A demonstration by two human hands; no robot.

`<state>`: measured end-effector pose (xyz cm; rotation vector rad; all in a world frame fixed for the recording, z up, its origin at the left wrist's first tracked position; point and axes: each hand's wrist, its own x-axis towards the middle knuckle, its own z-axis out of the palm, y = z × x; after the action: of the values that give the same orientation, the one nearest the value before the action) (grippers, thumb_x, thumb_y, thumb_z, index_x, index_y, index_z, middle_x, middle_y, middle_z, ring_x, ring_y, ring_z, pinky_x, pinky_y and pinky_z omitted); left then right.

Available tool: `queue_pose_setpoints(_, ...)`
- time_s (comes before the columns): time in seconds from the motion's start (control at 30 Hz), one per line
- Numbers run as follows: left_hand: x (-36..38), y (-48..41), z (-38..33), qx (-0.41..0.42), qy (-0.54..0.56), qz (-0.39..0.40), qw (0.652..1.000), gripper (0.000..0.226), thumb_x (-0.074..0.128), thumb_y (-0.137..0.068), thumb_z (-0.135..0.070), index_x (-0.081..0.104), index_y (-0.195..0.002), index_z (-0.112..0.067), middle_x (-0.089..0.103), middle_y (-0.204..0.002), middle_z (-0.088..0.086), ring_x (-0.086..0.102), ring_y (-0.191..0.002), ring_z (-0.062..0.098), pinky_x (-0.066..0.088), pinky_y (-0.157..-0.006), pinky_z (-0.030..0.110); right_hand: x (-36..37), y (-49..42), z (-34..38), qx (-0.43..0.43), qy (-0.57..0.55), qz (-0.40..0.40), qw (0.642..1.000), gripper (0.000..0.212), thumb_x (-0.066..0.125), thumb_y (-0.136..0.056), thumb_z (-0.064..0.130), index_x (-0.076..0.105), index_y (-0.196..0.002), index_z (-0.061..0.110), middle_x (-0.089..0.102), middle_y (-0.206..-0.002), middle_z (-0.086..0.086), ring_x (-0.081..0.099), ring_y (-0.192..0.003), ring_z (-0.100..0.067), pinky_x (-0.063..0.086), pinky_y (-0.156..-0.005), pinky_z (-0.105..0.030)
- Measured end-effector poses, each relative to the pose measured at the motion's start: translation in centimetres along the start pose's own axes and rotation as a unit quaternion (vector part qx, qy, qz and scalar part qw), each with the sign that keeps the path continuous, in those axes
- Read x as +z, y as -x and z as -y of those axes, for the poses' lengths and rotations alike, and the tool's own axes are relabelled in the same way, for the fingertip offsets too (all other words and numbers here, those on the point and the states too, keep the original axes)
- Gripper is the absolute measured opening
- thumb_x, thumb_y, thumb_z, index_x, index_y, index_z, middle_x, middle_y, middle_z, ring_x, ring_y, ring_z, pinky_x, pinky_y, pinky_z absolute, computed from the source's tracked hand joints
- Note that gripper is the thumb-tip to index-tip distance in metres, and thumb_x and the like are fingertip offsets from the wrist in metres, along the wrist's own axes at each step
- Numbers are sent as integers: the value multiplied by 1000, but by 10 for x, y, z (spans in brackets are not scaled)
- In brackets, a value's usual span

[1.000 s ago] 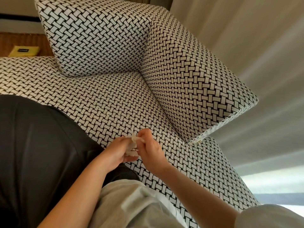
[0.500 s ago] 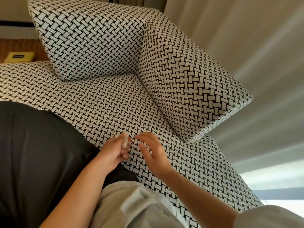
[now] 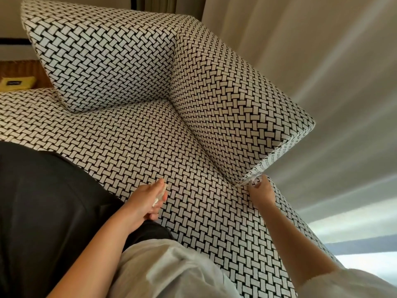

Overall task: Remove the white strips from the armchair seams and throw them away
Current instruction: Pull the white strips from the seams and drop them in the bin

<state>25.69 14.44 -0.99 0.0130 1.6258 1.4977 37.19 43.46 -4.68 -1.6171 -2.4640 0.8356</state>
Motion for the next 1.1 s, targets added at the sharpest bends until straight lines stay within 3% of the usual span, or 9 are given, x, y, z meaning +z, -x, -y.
queue_pose_setpoints(0.13, -1, -2, 1, 0, 0, 4, 1000, 45, 38, -95, -43, 52, -75, -4, 40, -47, -3, 32, -35, 7, 31, -37, 19, -24, -31, 3, 19, 1, 99, 995, 48, 67, -83, 24, 51, -127, 12, 61, -107, -9, 59, -95, -25, 50, -90, -41)
queue_pose_setpoints(0.2, 0, -2, 1, 0, 4, 3, 1000, 45, 38, -95, -42, 52, -76, -4, 40, -47, -2, 32, -35, 6, 31, -36, 18, -34, -37, 6, 20, 8, 146, 989, 48, 69, -82, 18, 53, -125, 6, 59, -87, -4, 55, -77, -18, 52, -74, -32)
queue_pose_setpoints(0.3, 2, -3, 1, -3, 2, 3, 1000, 44, 38, -95, -41, 52, -77, -4, 40, -47, -2, 32, -35, 7, 31, -36, 18, -39, -43, 7, 32, -3, 172, 985, 47, 70, -81, 11, 52, -124, 2, 49, -69, 2, 43, -58, -8, 35, -50, -18)
queue_pose_setpoints(0.47, 1, -5, 2, 2, 0, 9, 1000, 44, 38, -95, -42, 50, -76, -4, 39, -44, -4, 31, -35, 7, 31, -37, 20, -28, -46, 0, 1, 32, 113, 993, 46, 72, -79, 27, 58, -120, 12, 62, -95, -5, 55, -69, -18, 52, -68, -34)
queue_pose_setpoints(0.57, 1, -6, 2, 3, -4, 11, 1000, 44, 38, -96, -41, 50, -76, -4, 38, -44, -4, 31, -35, 7, 31, -37, 19, -25, -44, -7, -29, 39, 84, 995, 35, 70, -79, 30, 63, -110, 14, 66, -94, -3, 61, -79, -23, 55, -78, -39)
queue_pose_setpoints(0.73, 1, -3, 2, 7, -7, 11, 1000, 43, 37, -96, -40, 50, -76, -5, 38, -45, -4, 31, -35, 7, 31, -38, 20, -22, -39, -4, -45, 87, 46, 994, 19, 62, -83, 27, 63, -99, 16, 61, -79, 0, 58, -75, -21, 50, -67, -32)
queue_pose_setpoints(0.83, 1, -1, 1, 14, -13, 8, 1000, 43, 36, -97, -40, 50, -75, -5, 37, -45, -4, 31, -36, 7, 31, -39, 21, -18, -32, -2, -45, 111, 8, 993, 16, 54, -88, 28, 60, -98, 18, 57, -83, -1, 52, -77, -22, 42, -64, -27)
queue_pose_setpoints(0.97, 1, 0, 1, 19, -18, 6, 1000, 43, 36, -98, -38, 50, -74, -4, 37, -46, -3, 31, -37, 7, 30, -41, 22, -12, -28, -6, -45, 37, -12, 998, 11, 52, -88, 24, 59, -95, 19, 59, -84, 0, 55, -79, -22, 44, -67, -29)
queue_pose_setpoints(1.1, 2, -1, 1, 15, -15, -2, 1000, 43, 37, -98, -38, 50, -74, -4, 38, -46, -3, 31, -36, 7, 30, -41, 22, -9, -27, -16, -57, -52, -24, 997, 4, 56, -87, 19, 60, -85, 20, 52, -65, 6, 45, -55, -13, 39, -52, -27)
